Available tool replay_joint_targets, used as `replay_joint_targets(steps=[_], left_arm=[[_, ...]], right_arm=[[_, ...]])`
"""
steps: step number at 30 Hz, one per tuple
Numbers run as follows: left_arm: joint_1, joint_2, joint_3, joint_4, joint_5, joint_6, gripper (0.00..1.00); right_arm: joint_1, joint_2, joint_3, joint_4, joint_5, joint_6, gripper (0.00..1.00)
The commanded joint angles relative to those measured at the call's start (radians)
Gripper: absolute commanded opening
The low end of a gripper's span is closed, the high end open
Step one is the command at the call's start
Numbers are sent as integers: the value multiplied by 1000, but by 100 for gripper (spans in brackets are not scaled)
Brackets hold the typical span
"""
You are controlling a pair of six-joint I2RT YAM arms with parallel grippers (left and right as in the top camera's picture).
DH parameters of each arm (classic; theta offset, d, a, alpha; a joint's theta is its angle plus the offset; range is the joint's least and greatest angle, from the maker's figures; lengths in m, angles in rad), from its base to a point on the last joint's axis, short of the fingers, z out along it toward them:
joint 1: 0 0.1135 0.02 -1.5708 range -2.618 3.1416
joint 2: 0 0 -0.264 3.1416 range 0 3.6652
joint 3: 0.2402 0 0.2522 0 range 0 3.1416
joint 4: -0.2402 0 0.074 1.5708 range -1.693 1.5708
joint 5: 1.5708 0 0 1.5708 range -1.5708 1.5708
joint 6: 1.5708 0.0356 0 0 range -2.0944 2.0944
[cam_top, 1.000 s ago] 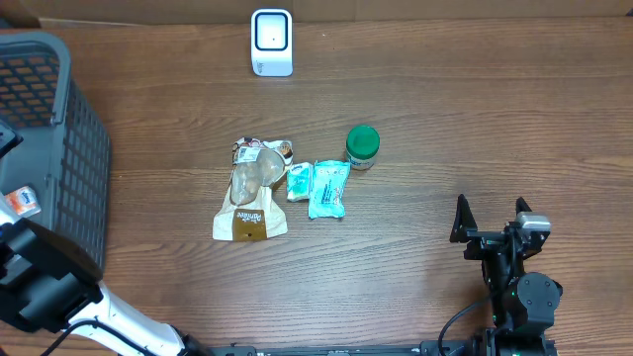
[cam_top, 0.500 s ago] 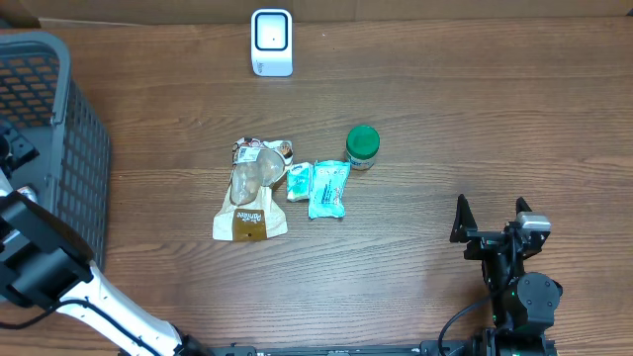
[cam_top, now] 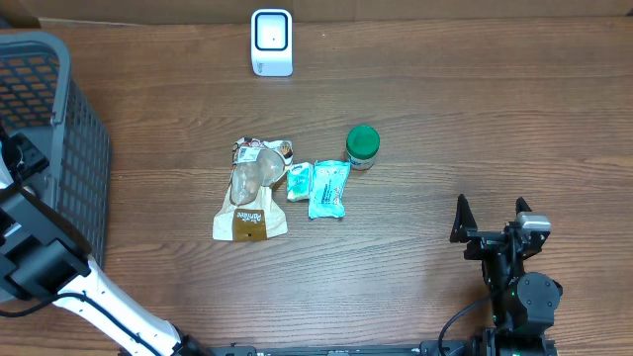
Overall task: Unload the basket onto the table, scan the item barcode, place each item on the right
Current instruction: 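Lower the left gripper and grasp the orange box in the basket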
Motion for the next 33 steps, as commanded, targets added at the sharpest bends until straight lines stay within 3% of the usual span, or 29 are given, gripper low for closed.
replay_joint_targets(steps=[1,33], left_arm=[[6,19,-5,0,-45,-30,60],[13,19,-5,-55,-48,-79,61]], right_arm=[[-4,-5,-10,3,3,0,100],[-4,-5,-10,3,3,0,100]])
